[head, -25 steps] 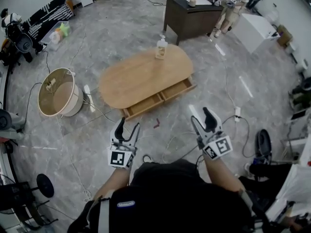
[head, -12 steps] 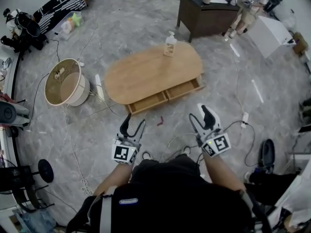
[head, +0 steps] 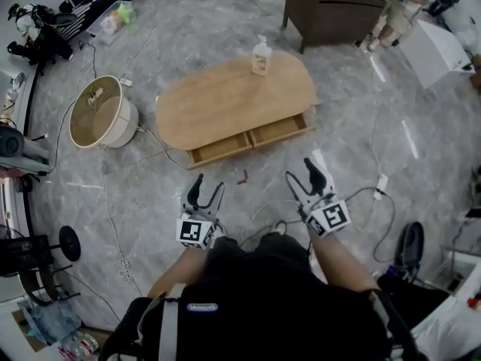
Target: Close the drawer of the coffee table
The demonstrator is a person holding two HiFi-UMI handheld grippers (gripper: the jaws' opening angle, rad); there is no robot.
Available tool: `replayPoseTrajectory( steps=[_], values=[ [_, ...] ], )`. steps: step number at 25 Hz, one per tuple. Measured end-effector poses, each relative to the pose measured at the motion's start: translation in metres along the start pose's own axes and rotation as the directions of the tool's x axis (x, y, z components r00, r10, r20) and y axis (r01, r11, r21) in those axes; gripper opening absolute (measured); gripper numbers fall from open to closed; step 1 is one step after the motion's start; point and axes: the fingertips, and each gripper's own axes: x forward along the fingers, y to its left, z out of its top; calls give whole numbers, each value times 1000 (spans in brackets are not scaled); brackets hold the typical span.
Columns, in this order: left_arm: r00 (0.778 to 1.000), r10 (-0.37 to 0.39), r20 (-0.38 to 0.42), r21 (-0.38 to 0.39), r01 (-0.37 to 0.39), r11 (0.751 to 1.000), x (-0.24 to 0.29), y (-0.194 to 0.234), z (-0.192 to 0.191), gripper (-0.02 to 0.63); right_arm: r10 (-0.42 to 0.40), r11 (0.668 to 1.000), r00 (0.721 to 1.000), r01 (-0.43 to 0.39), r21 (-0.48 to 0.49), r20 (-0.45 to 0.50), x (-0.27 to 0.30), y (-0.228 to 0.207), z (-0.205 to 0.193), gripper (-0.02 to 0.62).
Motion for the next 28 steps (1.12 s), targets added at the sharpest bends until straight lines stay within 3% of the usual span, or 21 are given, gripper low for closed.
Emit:
replayPoseTrajectory(
  steps=[5,9,15,23,28],
  values=[
    [998,67,19,-20,-67,998,22,-15,-4,253,26,1000,1000,-26,3,8,-5,-18,-6,241],
    [997,74,32,-15,-73,997,39,-11,-3,253,76,997,997,-76,8,12,9,-18,-23,241],
    [996,73,49,-24,-72,997,57,14,-4,253,51,997,998,-49,57,-39,37,-20,-50,241],
    [990,140,-12,-24,-140,990,62,57,-29,253,77,996,995,-74,48,-70,63,-29,-69,241],
    [984,177,-8,-5,-177,984,65,59,-43,253,92,995,996,-92,31,2,63,-29,-49,241]
  ],
)
